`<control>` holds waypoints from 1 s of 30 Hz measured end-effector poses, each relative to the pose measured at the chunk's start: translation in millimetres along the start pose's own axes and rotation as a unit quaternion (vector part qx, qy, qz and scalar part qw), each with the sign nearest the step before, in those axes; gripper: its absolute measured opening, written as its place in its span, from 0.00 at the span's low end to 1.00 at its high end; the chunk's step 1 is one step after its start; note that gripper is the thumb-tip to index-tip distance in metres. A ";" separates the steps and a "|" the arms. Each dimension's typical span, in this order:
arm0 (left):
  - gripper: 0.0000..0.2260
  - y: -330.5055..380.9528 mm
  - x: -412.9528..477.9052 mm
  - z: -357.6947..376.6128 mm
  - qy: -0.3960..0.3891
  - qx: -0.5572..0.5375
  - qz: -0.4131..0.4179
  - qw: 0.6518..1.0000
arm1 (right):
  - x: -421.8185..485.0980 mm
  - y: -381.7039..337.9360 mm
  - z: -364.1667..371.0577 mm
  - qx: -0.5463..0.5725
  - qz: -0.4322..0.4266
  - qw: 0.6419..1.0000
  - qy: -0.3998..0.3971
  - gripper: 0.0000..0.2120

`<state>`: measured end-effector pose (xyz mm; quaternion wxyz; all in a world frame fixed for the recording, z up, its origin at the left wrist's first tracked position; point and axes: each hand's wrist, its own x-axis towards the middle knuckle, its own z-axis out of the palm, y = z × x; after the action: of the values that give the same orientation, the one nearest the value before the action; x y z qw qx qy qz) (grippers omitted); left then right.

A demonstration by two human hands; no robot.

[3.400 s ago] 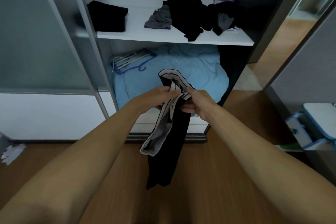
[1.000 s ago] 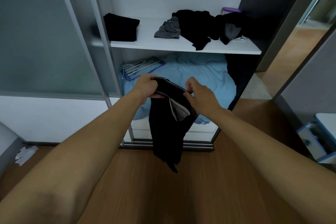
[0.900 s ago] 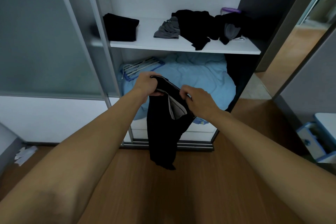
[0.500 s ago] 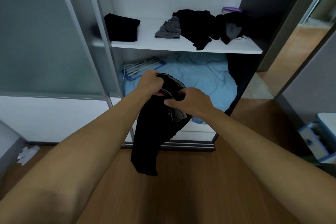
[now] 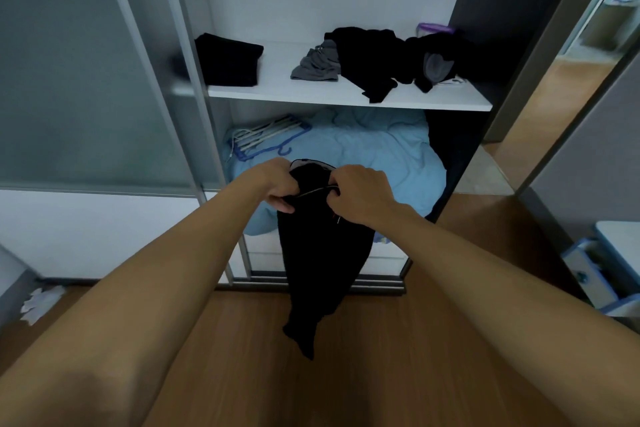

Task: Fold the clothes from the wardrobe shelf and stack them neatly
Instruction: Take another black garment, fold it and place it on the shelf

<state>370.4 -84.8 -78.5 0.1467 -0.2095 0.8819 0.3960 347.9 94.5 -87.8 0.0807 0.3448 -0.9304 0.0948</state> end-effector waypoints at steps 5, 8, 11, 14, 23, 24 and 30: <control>0.05 8.4 -0.8 -3.0 0.021 0.114 0.032 0.993 | -7.2 14.8 -2.0 -0.061 -0.076 0.993 -0.062 0.10; 0.07 13.3 -2.1 -3.6 0.012 0.127 0.042 0.991 | -13.4 31.4 0.5 -0.049 -0.026 0.985 -0.164 0.14; 0.07 14.4 -3.3 -3.7 0.017 0.150 0.046 0.987 | -18.4 42.5 3.0 -0.034 0.011 0.984 -0.173 0.15; 0.13 11.3 -6.6 -7.6 0.024 0.202 0.047 0.978 | -15.3 42.2 -2.7 -0.012 0.026 0.993 -0.113 0.16; 0.17 1.9 1.2 -14.0 0.048 0.079 0.055 0.994 | -10.1 52.7 -13.2 0.129 0.095 0.976 -0.146 0.17; 0.15 -0.3 2.8 -16.2 0.057 0.047 0.057 0.996 | -9.9 52.4 -13.9 0.151 0.089 0.976 -0.129 0.18; 0.26 -33.4 -2.2 -25.7 -0.007 -0.322 0.141 0.936 | -4.6 46.4 -26.1 0.272 0.008 0.960 0.066 0.03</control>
<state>386.1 -123.7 -82.2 0.0204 -0.1166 0.7269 0.6764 323.1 138.0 -69.1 0.0445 0.3394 -0.8646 0.3678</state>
